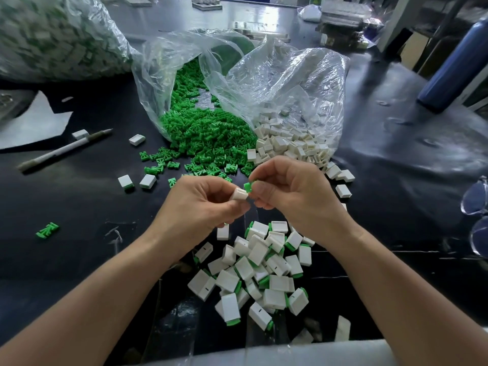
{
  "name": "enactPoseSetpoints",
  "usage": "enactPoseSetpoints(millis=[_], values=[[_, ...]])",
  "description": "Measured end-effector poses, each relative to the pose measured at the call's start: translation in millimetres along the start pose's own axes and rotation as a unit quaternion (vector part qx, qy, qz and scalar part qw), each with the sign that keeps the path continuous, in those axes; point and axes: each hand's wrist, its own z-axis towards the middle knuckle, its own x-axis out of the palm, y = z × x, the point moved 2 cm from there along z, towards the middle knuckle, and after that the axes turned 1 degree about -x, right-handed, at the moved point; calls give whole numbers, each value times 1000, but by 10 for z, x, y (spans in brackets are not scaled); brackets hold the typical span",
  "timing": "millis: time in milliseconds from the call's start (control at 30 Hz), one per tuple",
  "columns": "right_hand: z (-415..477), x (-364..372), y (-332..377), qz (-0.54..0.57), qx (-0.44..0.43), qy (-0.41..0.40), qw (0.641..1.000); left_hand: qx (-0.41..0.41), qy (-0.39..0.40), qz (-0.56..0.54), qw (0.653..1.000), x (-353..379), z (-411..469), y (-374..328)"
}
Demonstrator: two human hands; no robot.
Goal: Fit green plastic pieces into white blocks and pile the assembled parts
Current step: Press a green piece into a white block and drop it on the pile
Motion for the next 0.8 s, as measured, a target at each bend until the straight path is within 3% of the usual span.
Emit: enactPoseSetpoints(millis=[800], values=[[-15, 48, -31, -49, 4, 0, 999, -23, -2, -22, 999, -15, -7, -9]])
